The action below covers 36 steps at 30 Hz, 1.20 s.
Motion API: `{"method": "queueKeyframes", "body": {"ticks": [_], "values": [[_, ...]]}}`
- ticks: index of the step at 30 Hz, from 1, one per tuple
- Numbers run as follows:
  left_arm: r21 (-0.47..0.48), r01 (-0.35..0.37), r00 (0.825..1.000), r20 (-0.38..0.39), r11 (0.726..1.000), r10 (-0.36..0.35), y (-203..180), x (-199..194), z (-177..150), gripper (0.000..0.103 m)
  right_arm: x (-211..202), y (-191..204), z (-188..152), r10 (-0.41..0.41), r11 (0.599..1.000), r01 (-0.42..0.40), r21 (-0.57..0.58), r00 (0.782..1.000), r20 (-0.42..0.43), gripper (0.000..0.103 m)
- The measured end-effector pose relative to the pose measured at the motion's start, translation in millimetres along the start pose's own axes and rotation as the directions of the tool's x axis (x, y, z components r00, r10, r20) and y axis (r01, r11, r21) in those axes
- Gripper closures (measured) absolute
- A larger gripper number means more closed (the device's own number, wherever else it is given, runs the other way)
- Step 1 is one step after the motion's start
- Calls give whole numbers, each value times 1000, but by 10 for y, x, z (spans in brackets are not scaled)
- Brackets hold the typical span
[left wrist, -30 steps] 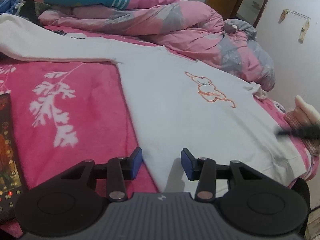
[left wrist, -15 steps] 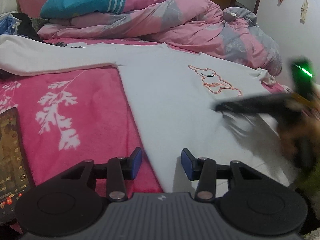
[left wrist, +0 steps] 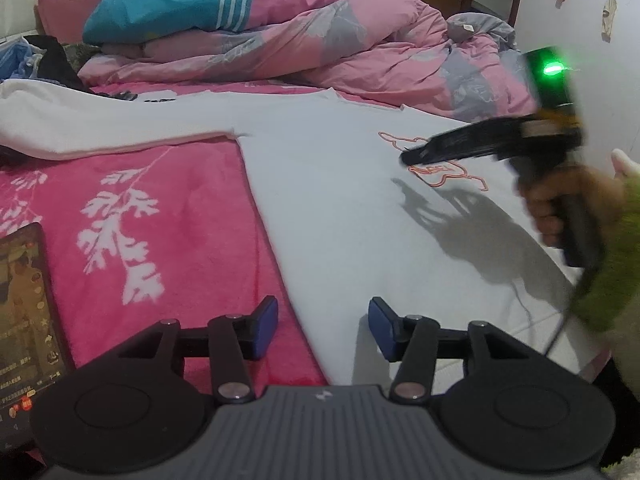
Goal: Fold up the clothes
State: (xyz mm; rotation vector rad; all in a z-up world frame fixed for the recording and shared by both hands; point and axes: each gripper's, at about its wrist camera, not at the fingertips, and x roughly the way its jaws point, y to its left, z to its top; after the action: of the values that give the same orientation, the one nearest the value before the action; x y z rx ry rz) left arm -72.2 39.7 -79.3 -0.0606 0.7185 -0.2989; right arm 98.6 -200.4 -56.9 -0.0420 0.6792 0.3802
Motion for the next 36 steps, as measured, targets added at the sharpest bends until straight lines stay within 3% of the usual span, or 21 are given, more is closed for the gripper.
{"method": "queueKeyframes", "body": {"ticks": [1, 8, 10, 14, 17, 20, 25, 29, 31, 33, 36], "values": [[0, 4, 1000, 1, 1000, -4, 8, 2, -4, 50, 39, -21, -18, -13, 1000, 13, 0, 1000, -13, 80], [-5, 39, 999, 4, 999, -39, 72, 37, -18, 47, -684, -438, -730, -102, 994, 105, 41, 993, -63, 78], [-5, 41, 999, 3, 999, -41, 74, 32, -18, 47, -1030, -534, -979, -123, 990, 127, 59, 989, -79, 68], [-8, 38, 999, 4, 999, -38, 79, 0, -6, 47, -1444, -575, -1142, -189, 977, 199, 79, 975, -117, 68], [-1, 18, 1000, 4, 1000, -18, 52, -43, 1, 47, -1488, -467, -967, -172, 981, 174, 83, 984, -35, 68], [12, -7, 1000, 8, 1000, 7, 2, -113, 11, 46, -1275, -283, -784, -97, 994, 95, 51, 994, 40, 68], [29, -23, 1000, 14, 999, 22, -31, -184, 15, 46, -948, -219, -1014, -98, 995, 98, 13, 994, -42, 70], [29, -20, 1000, 2, 999, 20, 1, -198, 1, 46, -1446, -421, -1434, -81, 981, 89, 175, 995, -51, 72], [31, -22, 1000, -2, 999, 22, 17, -212, -5, 46, -1715, -446, -1553, -95, 974, 107, 199, 993, -69, 75], [37, -32, 999, 3, 999, 32, 18, -246, -8, 46, -1871, -414, -1521, -102, 974, 113, 194, 993, -65, 74], [44, -50, 999, 14, 998, 49, -13, -302, 22, 46, -1860, -222, -1274, -74, 986, 69, 149, 997, 29, 74]]}}
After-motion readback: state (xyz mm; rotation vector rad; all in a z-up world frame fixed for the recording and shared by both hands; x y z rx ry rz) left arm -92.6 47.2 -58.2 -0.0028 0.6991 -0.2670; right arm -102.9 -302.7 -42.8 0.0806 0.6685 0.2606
